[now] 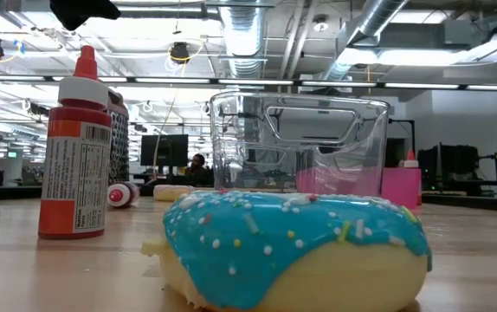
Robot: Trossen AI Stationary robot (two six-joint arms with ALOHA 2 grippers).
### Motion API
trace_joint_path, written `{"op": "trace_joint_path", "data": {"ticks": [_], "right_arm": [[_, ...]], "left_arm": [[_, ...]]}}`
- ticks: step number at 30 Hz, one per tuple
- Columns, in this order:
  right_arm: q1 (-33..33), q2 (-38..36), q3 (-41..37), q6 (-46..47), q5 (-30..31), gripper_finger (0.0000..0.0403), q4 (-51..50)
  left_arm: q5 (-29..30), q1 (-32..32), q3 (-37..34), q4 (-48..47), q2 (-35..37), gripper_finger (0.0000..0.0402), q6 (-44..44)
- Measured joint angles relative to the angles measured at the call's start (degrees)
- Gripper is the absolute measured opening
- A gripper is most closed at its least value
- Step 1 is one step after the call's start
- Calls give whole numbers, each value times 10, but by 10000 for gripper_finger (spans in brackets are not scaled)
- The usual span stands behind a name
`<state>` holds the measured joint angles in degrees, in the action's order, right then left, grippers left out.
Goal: Pick & Place Food Item
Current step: Put the top blue donut into the black bin, then put the blue donut into the black bin
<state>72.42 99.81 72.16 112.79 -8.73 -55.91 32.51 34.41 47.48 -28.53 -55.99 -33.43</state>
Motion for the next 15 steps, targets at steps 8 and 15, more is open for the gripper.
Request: {"op": "trace_joint_path", "data": {"ticks": [8, 15], "right_arm": [[6, 0, 0, -1, -2, 189, 18], [0, -1, 0, -4, -2, 199, 14]], "left_arm": [[0, 0, 0, 1, 0, 214, 0], [-1, 0, 0, 1, 0, 214, 0]]}}
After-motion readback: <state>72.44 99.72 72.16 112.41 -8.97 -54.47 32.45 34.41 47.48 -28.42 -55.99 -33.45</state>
